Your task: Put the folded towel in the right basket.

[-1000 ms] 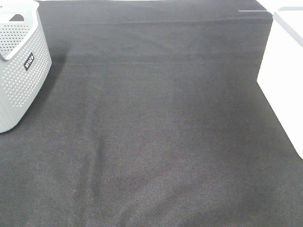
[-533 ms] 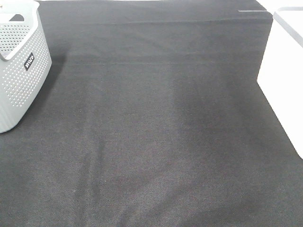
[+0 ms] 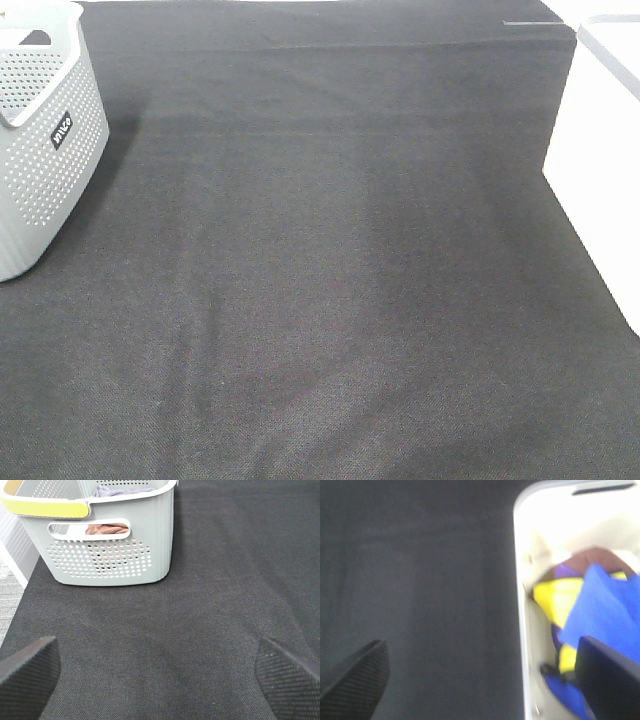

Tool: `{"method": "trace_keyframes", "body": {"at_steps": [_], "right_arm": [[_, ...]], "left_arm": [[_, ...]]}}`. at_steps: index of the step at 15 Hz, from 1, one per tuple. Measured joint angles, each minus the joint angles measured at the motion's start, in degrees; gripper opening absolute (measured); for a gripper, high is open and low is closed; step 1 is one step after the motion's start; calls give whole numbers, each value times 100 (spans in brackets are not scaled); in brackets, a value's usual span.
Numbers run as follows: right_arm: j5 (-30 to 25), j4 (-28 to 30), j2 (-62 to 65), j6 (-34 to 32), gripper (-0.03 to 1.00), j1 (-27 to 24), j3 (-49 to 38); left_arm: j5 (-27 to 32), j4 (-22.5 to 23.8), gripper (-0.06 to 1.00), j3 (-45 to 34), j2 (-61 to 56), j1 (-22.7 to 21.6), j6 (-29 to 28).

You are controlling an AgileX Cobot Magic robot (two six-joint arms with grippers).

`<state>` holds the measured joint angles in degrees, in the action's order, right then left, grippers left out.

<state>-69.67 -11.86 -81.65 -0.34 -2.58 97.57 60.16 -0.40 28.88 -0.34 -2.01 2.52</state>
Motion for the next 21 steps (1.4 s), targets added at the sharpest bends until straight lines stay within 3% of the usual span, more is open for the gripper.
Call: {"method": "trace_keyframes", "body": {"at_steps": [5, 15, 19, 21], "right_arm": [[0, 481, 2275, 235, 96, 0, -2378], [-6, 613, 5460, 304, 96, 0, -5248], [705, 791, 6767, 321, 96, 0, -6727], [796, 814, 7363, 338, 96, 0, -7019]], "left_arm": [[0, -6, 99, 0, 0, 0, 0], [0, -6, 99, 0, 0, 0, 0], [0, -6, 99, 0, 0, 0, 0], [0, -6, 99, 0, 0, 0, 0]]}}
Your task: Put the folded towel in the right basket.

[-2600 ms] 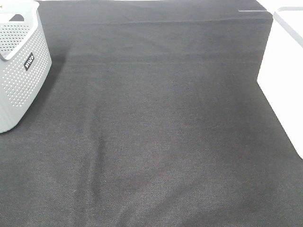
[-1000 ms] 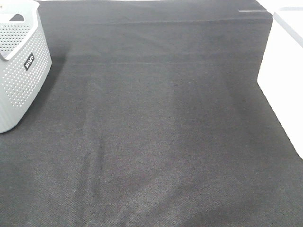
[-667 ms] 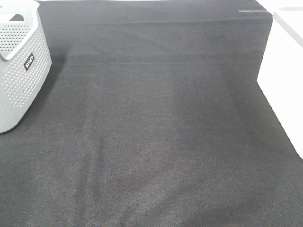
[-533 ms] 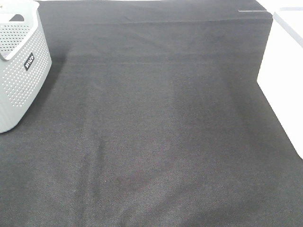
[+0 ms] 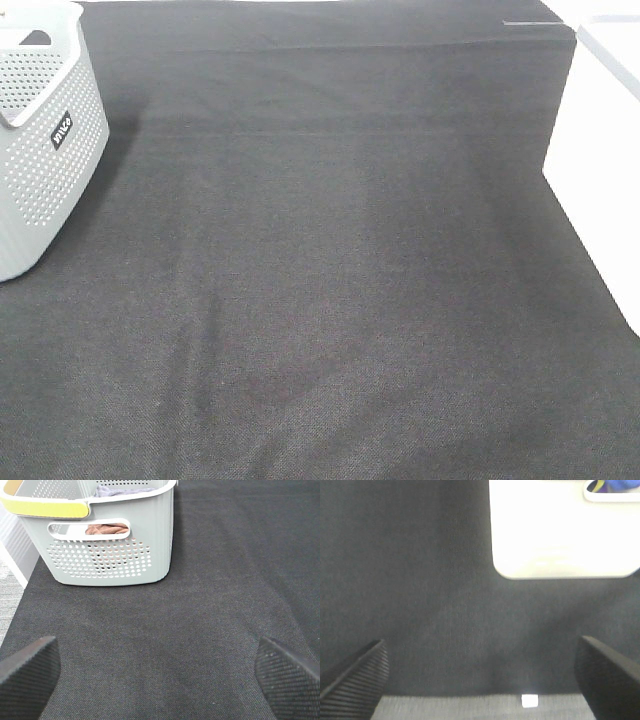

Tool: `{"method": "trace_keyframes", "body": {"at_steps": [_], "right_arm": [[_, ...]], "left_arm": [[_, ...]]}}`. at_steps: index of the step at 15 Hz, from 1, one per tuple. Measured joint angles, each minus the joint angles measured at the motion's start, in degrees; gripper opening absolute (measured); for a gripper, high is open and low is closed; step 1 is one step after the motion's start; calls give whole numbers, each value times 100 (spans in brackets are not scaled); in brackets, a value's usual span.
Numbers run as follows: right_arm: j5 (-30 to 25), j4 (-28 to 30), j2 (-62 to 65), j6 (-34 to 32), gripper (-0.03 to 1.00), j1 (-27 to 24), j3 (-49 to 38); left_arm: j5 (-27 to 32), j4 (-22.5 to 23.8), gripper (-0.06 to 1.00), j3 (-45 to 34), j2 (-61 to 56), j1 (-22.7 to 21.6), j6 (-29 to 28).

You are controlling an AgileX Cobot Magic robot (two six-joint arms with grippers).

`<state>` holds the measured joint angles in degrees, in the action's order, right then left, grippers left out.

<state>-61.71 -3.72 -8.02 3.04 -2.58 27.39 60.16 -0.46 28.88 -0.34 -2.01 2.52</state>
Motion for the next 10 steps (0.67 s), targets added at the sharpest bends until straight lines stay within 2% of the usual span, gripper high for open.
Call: {"method": "trace_keyframes", "body": {"at_steps": [10], "right_arm": [[-155, 86, 814, 143, 96, 0, -132]], "left_arm": [[0, -6, 99, 0, 0, 0, 0]]}}
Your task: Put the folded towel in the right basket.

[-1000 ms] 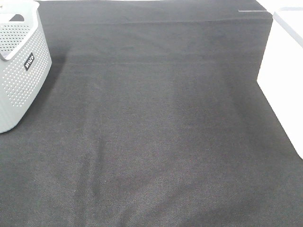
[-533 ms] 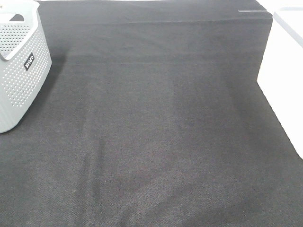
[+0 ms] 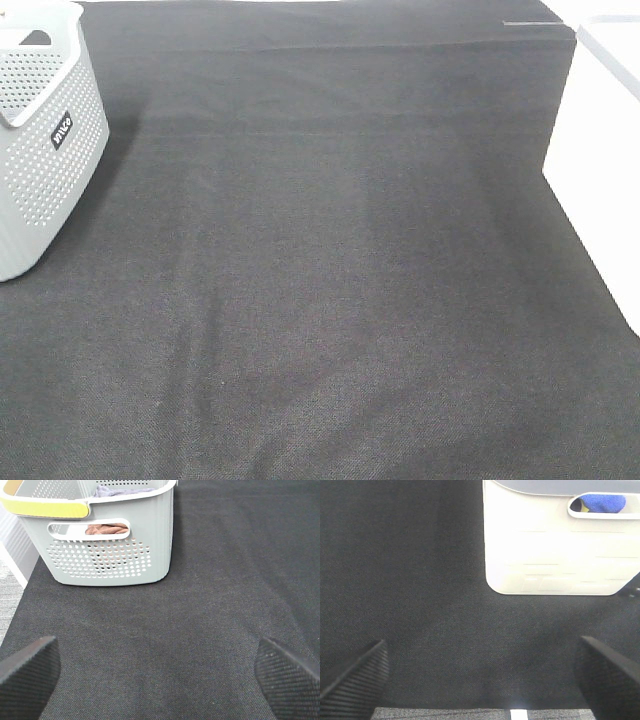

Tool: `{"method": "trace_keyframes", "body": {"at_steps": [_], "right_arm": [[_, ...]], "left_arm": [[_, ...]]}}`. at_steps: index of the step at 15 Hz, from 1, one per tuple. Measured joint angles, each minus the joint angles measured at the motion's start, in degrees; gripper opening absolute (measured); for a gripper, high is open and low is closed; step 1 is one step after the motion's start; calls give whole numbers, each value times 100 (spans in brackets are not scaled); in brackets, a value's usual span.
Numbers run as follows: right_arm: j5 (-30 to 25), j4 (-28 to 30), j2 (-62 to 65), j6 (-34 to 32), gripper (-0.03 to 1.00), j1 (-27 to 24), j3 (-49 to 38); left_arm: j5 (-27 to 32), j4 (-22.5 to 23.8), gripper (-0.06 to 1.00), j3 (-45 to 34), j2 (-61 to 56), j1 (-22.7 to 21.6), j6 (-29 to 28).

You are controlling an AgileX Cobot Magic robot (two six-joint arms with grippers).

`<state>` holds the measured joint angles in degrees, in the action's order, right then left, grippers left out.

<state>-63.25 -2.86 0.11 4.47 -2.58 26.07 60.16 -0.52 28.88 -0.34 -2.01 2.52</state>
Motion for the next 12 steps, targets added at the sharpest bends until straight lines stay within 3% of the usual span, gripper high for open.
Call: {"method": "trace_keyframes", "body": {"at_steps": [12], "right_arm": [[0, 0, 0, 6, 96, 0, 0]], "left_arm": [[0, -34, 99, 0, 0, 0, 0]]}}
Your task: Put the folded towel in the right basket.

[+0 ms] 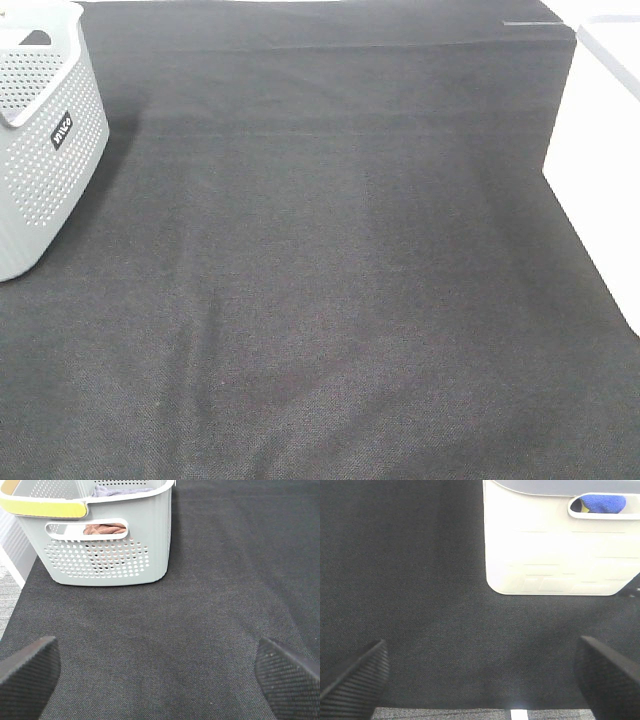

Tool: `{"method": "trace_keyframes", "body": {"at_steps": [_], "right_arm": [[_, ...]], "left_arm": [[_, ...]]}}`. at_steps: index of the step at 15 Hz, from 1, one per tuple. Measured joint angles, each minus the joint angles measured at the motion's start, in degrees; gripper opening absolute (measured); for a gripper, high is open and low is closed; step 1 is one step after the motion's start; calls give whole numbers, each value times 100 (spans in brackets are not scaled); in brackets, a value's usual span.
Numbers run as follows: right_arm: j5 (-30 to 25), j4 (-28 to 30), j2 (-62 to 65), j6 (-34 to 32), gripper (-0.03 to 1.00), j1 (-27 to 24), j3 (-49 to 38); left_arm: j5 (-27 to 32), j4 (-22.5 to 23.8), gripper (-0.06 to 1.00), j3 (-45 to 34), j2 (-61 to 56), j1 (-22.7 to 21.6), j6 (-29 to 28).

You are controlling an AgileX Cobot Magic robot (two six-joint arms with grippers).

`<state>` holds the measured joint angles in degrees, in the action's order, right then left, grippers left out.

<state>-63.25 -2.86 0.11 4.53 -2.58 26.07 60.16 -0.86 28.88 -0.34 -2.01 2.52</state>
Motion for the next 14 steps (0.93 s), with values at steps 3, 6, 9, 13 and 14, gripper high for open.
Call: {"method": "trace_keyframes", "body": {"at_steps": [3, 6, 9, 13, 14], "right_arm": [[0, -11, 0, 0, 96, 0, 0], [0, -11, 0, 0, 96, 0, 0], [0, -11, 0, 0, 96, 0, 0], [0, -11, 0, 0, 96, 0, 0], [0, -11, 0, 0, 96, 0, 0]], "left_arm": [[0, 0, 99, 0, 0, 0, 0], [0, 0, 99, 0, 0, 0, 0], [0, 0, 99, 0, 0, 0, 0], [0, 0, 99, 0, 0, 0, 0], [0, 0, 99, 0, 0, 0, 0]]}}
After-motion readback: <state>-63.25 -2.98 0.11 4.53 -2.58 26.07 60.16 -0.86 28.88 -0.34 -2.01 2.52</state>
